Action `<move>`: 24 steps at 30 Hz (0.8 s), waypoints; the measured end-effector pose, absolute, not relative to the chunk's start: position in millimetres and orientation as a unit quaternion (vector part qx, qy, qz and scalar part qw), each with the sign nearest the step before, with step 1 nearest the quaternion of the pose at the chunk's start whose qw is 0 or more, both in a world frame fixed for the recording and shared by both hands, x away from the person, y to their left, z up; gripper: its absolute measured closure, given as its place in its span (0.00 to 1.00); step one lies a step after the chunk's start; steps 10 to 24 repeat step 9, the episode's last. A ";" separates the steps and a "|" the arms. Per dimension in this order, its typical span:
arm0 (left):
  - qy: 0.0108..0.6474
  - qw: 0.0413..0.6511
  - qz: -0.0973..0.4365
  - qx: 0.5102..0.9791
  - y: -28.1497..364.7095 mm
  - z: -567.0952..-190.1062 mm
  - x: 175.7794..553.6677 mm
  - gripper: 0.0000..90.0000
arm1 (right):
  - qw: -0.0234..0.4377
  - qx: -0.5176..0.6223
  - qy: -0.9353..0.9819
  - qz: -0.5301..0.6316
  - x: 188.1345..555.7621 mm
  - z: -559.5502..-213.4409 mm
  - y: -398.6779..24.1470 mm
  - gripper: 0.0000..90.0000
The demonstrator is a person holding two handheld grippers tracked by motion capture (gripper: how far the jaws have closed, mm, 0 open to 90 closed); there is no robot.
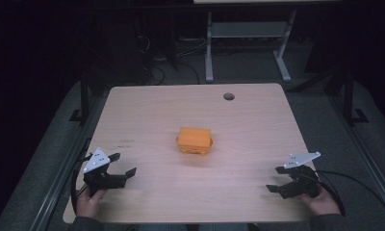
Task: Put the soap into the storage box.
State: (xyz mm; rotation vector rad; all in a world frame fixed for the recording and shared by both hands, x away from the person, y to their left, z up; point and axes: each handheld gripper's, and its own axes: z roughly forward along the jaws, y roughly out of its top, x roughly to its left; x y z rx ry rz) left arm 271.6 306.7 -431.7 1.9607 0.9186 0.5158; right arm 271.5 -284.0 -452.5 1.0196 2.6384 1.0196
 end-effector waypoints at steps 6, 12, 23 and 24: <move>0.367 0.433 0.207 0.797 301.7 -432.6 272.2 0.16 | 0.088 0.338 0.870 0.349 261.3 -453.1 -280.6 0.20; 0.364 0.431 0.206 0.800 301.0 -432.3 272.0 0.16 | 0.107 0.341 0.859 0.366 255.3 -454.1 -279.8 0.20; 0.364 0.431 0.206 0.800 301.0 -432.3 272.0 0.16 | 0.107 0.341 0.859 0.366 255.3 -454.1 -279.8 0.20; 0.364 0.431 0.206 0.800 301.0 -432.3 272.0 0.16 | 0.107 0.341 0.859 0.366 255.3 -454.1 -279.8 0.20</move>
